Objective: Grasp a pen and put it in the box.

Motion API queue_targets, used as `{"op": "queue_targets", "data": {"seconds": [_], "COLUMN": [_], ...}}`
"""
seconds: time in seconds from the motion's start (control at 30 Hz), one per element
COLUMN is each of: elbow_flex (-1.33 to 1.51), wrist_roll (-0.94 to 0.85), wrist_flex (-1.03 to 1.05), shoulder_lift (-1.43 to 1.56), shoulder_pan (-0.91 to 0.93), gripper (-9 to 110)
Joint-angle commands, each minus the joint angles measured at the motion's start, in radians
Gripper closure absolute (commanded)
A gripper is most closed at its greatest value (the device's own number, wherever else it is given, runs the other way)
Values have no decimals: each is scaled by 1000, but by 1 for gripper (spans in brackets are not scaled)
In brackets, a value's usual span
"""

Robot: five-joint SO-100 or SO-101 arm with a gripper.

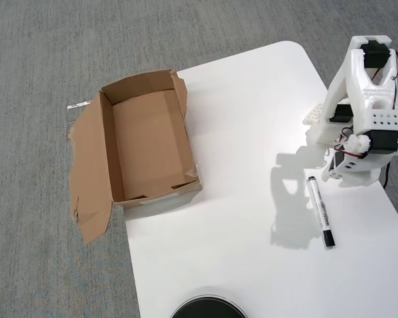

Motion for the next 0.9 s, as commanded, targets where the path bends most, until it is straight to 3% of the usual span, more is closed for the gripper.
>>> {"op": "queue_targets", "data": {"seconds": [0.0,0.27,0.87], "elbow_flex": [-22,-8,-22], "wrist_roll": [-120,-240,-242], "wrist_flex": [-43,-298,-301], "shoulder_lift": [-78,-175,-190], "shoulder_pan": [8,10,10], "gripper": [89,89,89]}}
